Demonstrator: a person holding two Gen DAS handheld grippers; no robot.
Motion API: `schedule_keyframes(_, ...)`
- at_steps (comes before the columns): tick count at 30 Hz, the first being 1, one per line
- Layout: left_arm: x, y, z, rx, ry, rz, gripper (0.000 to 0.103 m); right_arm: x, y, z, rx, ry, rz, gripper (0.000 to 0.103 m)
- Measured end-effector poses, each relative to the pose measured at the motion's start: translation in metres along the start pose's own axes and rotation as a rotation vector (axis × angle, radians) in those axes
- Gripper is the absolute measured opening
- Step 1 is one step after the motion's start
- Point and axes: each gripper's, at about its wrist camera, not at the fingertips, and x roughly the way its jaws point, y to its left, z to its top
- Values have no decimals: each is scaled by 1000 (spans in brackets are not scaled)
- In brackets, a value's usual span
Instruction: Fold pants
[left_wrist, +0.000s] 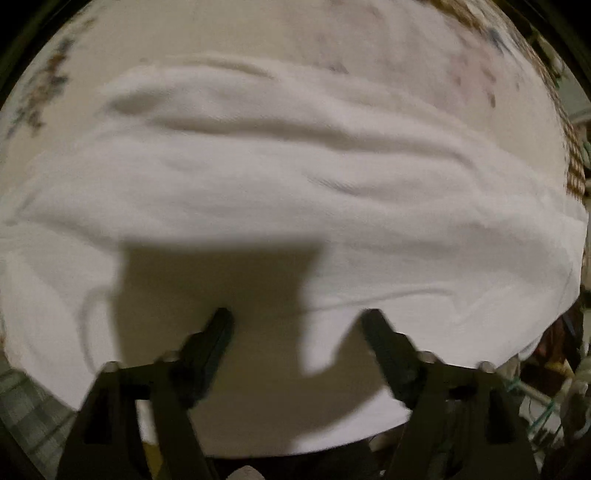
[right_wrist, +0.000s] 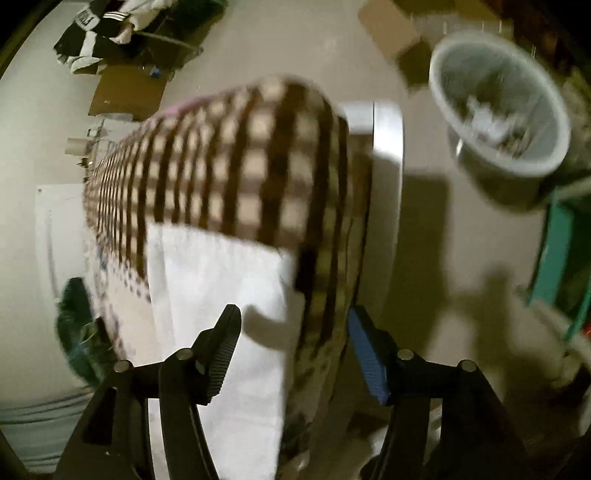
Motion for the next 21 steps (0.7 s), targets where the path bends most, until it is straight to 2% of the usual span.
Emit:
schedule_keyframes(1,1,-2,1,10,-2,-13,97,10,-9,-2,22,32,62,63)
schedule_keyframes(2,5,-5,1,23,4,-28,103,18,-14,-3,27,44,83,63)
schedule_keyframes(5,11,-14,3,53,18,10,103,27,-16,-6,10,22,135,58)
schedule_keyframes(6,11,-15,4,45,21,14,103,24,-13,-8,-1,-5,162,45)
schedule_keyframes(7,11,-17,6,36,23,13,103,21,-8,-10,-21,-23,196,42)
schedule_keyframes(8,11,-16,7,27,24,10,103,18,-4,-12,-36,-37,200,42)
schedule_keyframes(11,12,-19,11,12,34,11,103,8,5,-16,-62,-55,310,40)
schedule_keyframes(16,13,-19,9,1,45,12,103,31,7,-9,-120,7,301,45)
schedule_keyframes(19,13,-33,7,-6,48,11,103,41,15,-6,-128,38,432,45)
schedule_keyframes(21,11,-30,9,-16,44,14,103,49,22,-3,-167,45,427,47)
